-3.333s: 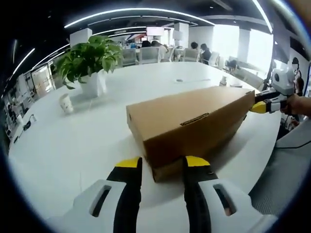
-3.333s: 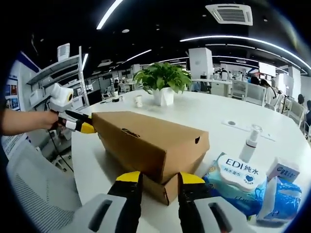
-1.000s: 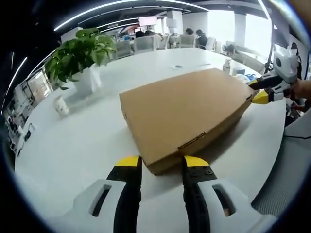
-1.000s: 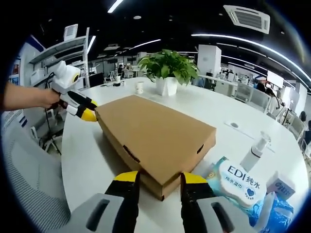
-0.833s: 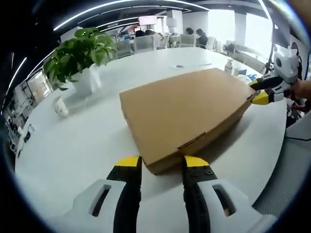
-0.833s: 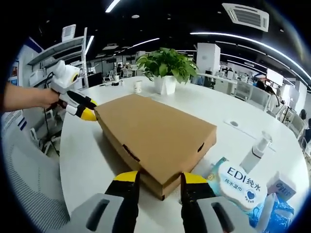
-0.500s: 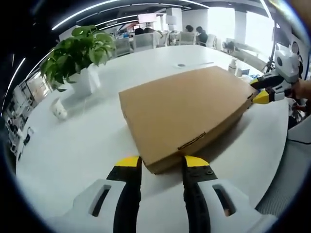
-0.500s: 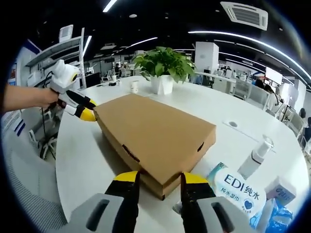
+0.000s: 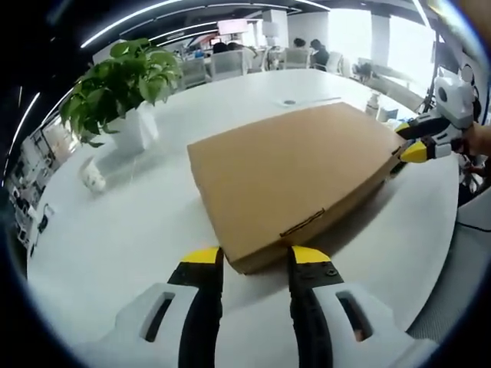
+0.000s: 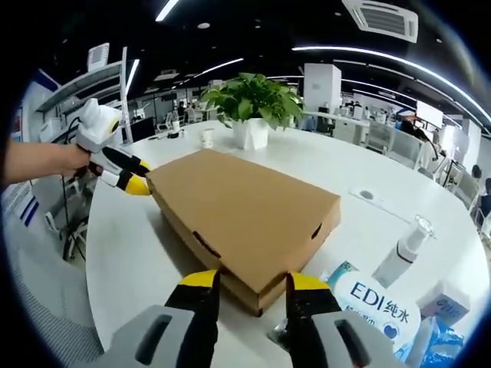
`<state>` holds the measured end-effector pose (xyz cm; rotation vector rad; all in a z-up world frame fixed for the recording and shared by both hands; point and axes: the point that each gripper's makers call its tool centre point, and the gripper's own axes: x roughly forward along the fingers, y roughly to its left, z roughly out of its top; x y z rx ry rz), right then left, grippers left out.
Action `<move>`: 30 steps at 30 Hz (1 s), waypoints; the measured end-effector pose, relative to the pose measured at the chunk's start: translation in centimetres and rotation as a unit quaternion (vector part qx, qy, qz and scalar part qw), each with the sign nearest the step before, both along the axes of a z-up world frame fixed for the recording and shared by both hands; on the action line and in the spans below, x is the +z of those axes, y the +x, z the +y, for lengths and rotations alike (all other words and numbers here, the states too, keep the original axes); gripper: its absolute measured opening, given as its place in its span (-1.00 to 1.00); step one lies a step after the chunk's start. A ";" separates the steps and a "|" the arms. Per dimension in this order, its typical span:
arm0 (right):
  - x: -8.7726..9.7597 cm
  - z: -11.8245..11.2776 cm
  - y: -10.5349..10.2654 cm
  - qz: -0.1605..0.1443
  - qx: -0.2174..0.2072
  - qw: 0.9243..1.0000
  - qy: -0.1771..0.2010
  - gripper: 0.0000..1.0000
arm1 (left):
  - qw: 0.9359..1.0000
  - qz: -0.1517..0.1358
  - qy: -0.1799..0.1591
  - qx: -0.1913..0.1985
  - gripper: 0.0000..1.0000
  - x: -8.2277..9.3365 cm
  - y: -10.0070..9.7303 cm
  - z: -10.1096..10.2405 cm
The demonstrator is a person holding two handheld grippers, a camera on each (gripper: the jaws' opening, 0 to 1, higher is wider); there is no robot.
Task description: Operate the shoe box by opening the lid, removing the specified soft item, and placing it in the target area until the item is outside and the box remains undamaged.
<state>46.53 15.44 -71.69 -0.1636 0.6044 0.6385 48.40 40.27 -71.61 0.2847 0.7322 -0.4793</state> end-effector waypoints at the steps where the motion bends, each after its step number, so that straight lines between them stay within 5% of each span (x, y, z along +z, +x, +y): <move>1: 0.0 0.0 0.0 -0.001 0.001 1.000 -0.002 -0.38 | 1.000 0.000 0.002 -0.001 -0.35 0.0 0.0 0.0; 17: 1.3 0.0 -1.6 -0.025 0.020 0.999 -0.014 -0.24 | 1.000 -0.012 0.003 0.012 -0.26 1.1 -0.5 0.4; 30: 3.9 -2.5 -4.3 -0.035 0.010 0.999 0.006 0.07 | 0.997 -0.045 -0.060 0.023 -0.04 4.3 -3.6 -1.5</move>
